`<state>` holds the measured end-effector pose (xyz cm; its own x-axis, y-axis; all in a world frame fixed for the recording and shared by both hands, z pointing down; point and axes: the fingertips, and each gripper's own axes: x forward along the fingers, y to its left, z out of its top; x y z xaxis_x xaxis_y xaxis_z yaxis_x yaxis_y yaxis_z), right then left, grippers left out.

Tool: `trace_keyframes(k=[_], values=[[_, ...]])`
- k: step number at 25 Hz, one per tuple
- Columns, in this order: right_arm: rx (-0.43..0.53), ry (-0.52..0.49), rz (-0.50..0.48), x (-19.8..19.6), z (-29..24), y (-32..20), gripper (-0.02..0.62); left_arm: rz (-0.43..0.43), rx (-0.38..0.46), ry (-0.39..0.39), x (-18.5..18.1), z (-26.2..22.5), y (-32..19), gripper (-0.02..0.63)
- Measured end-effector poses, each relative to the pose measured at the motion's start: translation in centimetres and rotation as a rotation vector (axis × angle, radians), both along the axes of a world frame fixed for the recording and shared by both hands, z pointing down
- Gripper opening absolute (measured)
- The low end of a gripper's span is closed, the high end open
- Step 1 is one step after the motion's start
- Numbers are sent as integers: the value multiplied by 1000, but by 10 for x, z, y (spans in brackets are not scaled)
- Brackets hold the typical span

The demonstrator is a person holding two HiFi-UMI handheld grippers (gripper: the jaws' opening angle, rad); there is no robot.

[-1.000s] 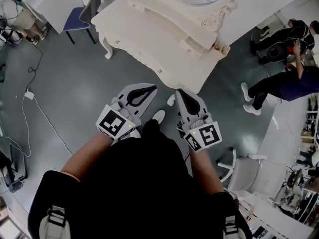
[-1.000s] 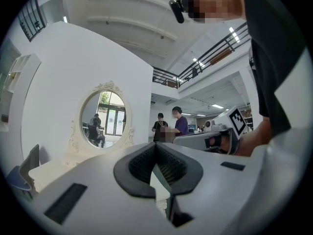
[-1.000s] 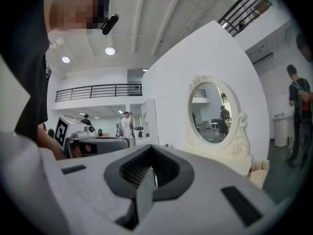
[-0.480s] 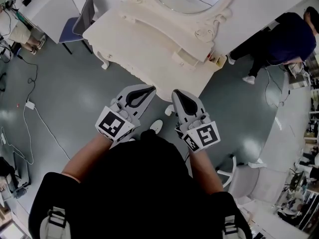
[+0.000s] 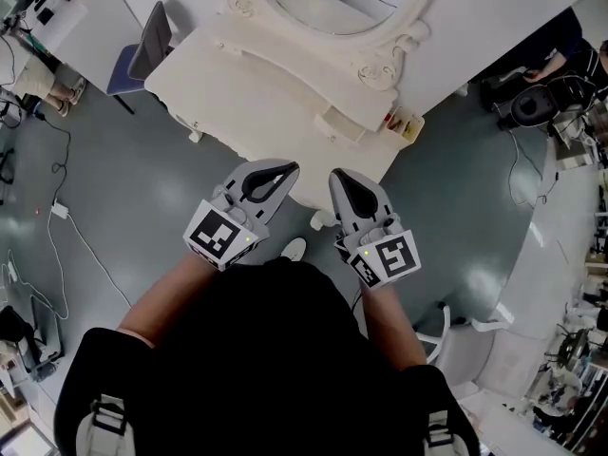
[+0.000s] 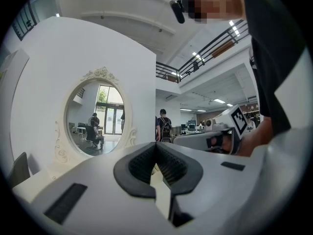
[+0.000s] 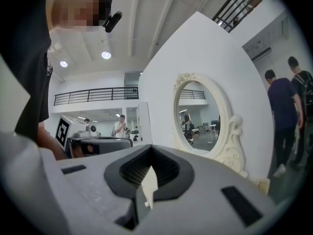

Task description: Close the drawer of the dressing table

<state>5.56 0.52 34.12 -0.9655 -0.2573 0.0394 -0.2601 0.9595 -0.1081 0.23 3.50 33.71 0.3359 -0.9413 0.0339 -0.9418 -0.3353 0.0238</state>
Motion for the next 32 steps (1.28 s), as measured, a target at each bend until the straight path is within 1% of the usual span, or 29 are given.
trace_keyframes(k=[9, 16, 23, 32], values=[[-3, -11, 35, 13, 3, -42, 3, 12, 0, -11, 4, 3, -40, -5], [-1, 7, 88, 11, 4, -67, 3, 44, 4, -5, -8, 6, -64, -5], [-8, 32, 196, 3, 12, -100, 3, 135, 11, 7, -26, 9, -102, -5], [-36, 62, 375, -21, 23, -151, 3, 292, -37, -10, -55, 21, -161, -5]])
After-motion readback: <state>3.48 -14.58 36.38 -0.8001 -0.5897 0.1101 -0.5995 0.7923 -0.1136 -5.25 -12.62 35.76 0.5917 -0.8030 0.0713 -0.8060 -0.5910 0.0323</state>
